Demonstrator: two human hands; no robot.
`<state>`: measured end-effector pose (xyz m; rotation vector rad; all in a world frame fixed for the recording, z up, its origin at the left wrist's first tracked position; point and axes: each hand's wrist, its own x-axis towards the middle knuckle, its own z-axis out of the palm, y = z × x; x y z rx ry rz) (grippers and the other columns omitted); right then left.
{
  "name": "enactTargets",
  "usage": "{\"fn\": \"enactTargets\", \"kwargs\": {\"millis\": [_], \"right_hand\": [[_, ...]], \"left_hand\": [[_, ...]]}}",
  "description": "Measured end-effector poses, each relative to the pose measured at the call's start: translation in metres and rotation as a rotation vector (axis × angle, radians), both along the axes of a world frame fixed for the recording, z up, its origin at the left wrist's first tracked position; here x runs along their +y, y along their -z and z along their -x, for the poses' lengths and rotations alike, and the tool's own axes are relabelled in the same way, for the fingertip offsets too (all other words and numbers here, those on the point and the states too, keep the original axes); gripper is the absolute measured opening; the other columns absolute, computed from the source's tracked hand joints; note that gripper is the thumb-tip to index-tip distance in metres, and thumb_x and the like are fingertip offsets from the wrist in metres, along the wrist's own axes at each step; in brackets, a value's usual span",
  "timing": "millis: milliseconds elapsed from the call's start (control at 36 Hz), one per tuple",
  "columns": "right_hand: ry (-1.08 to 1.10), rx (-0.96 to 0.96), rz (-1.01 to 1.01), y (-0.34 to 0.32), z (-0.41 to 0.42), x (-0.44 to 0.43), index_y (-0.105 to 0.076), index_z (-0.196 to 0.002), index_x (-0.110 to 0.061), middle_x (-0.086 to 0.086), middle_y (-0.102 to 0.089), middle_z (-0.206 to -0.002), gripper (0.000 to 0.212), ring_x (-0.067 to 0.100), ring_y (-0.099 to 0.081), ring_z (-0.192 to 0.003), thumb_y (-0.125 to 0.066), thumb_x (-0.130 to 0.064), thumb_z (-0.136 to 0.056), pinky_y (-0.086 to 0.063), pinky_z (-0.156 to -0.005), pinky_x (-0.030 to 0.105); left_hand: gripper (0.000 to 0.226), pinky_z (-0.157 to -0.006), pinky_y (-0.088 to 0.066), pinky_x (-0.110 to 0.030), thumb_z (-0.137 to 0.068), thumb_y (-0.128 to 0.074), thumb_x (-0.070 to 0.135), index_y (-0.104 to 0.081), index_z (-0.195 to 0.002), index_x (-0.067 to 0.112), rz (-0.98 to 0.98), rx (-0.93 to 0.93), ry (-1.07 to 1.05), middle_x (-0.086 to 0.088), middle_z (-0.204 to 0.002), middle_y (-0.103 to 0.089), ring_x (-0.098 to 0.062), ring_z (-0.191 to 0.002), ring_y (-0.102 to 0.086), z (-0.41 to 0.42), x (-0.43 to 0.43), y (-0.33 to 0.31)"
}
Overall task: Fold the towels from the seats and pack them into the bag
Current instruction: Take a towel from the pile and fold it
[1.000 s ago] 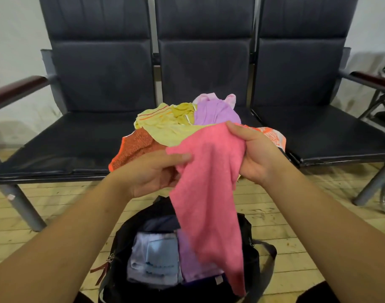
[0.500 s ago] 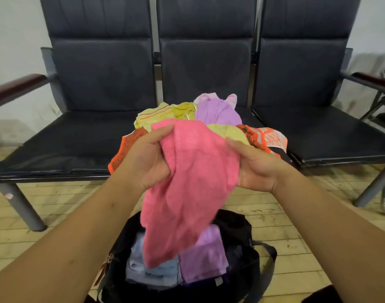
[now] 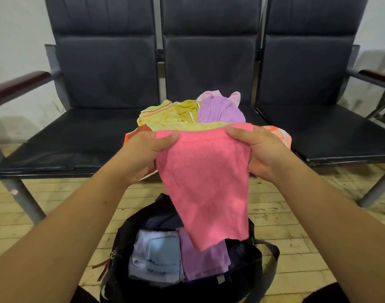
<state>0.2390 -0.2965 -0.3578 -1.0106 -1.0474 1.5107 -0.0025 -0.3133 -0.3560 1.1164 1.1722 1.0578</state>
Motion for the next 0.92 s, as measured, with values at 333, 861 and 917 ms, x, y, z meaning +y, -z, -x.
{"fn": "enactTargets", "kwargs": {"millis": [333, 861, 917], "right_hand": [[0.075, -0.158, 0.005, -0.014, -0.011, -0.014, -0.064, -0.09, 0.001, -0.006, -0.064, -0.049, 0.009, 0.003, -0.06, -0.039, -0.065, -0.006, -0.095, -0.043, -0.036, 0.014], [-0.039, -0.085, -0.014, -0.018, -0.016, -0.016, -0.063, -0.12, 0.01, 0.017, -0.069, -0.085, 0.028, 0.013, -0.071, -0.057, -0.061, 0.002, -0.093, -0.055, -0.049, 0.02], [0.025, -0.187, -0.082, -0.012, -0.017, -0.01, -0.071, -0.11, 0.003, 0.016, -0.076, -0.097, 0.023, 0.025, -0.075, -0.09, -0.069, -0.003, -0.088, -0.062, -0.074, 0.031]], "left_hand": [[0.03, -0.09, -0.057, -0.033, -0.083, -0.063, 0.017, -0.072, -0.108, 0.004, -0.093, -0.06, 0.248, -0.015, -0.111, -0.073, -0.023, -0.1, -0.07, -0.007, -0.004, 0.003], [0.022, -0.089, -0.057, -0.027, -0.089, -0.068, 0.009, -0.073, -0.11, 0.013, -0.36, 0.102, -0.154, 0.0, -0.099, -0.077, -0.012, -0.097, -0.072, -0.003, -0.002, -0.001], [0.022, -0.097, -0.053, -0.035, -0.088, -0.071, 0.014, -0.075, -0.109, 0.017, -0.384, 0.157, -0.178, 0.002, -0.102, -0.077, -0.013, -0.102, -0.071, -0.001, -0.001, 0.0]]}}
